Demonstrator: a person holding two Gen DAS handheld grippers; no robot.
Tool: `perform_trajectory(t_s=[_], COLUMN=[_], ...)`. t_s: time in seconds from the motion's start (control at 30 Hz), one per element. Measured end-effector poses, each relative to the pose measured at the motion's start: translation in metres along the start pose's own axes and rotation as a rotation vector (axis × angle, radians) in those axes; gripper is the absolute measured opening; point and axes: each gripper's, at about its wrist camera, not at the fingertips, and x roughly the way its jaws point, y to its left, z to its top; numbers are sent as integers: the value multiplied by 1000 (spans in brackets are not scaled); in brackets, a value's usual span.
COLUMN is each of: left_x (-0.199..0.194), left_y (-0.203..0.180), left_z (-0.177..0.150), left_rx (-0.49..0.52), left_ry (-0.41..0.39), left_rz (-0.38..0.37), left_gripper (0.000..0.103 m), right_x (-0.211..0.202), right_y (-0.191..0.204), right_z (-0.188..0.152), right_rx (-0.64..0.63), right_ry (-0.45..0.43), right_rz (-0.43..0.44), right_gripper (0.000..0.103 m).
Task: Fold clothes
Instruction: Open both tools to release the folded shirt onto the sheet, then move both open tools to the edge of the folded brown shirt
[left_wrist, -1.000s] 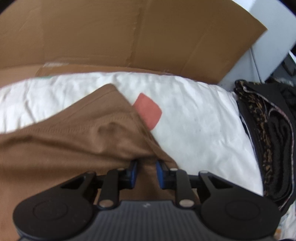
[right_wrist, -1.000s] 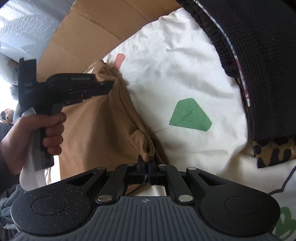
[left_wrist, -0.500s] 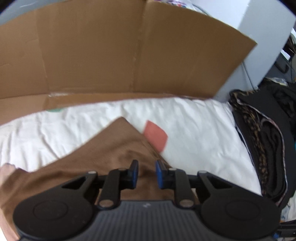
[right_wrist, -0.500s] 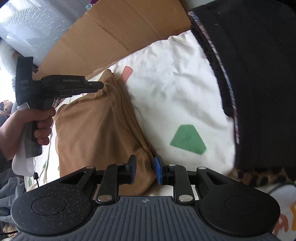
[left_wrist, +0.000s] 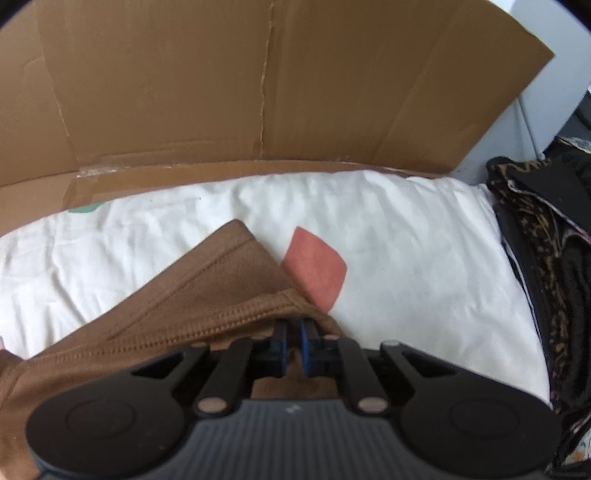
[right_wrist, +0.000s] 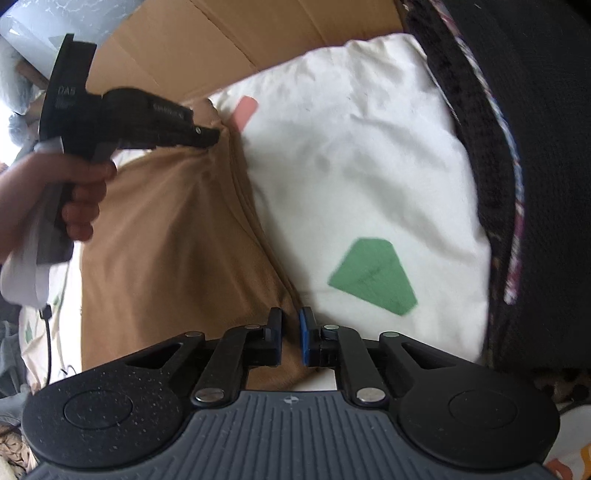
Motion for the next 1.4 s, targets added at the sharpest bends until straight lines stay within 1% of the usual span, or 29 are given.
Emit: perform_trajectory(t_s=[0.13,0.2,0.27,0.33,0.43,0.5,0.57,0.7,0.77,0.87,0.97,1.07,1.13,1.3,1.4], left_x=[-2,-11,-26,-40,-64,-80,-97,-120,-127,-129,-123,-112,-105,-91,-85], left_y=[6,8,13,26,46,62,78,110,126,150,173,193,202,214,214], left_z=[10,17,25,36,45,47,47,38,29,12,-10,-33,-43,-51,-50], left_rx=[-38,-19,14,8,23,25,20,-14,-24,-75,-165,-282,-326,-387,-384], left_ry=[8,6,-7,2,0,1,2,18,34,61,96,125,124,94,74], left_rz=[-16,-22,-15,-12,14,41,73,146,179,214,213,177,159,143,151], left_gripper=[7,7,13,12,13,16,22,28,31,32,33,31,31,21,21], right_x=[-1,-2,-3,-2,-2,-2,-2,-2,-2,-2,-2,-3,-4,-8,-13], right_y=[-7,-4,-2,-1,-2,-1,-1,0,2,4,6,5,4,2,1], right_z=[-3,-4,-6,-7,-7,-7,-8,-8,-9,-8,-8,-8,-8,-8,-9], right_rx=[20,7,-8,-16,-12,-13,-13,-15,-18,-24,-33,-36,-37,-46,-44], right_ry=[5,3,0,-1,-4,-6,-8,-13,-14,-14,-14,-14,-15,-7,1], right_rz=[5,-5,-16,-22,-24,-27,-31,-38,-43,-51,-59,-51,-45,-40,-39], right_gripper=[8,8,8,8,8,8,8,8,8,8,8,8,8,8,8])
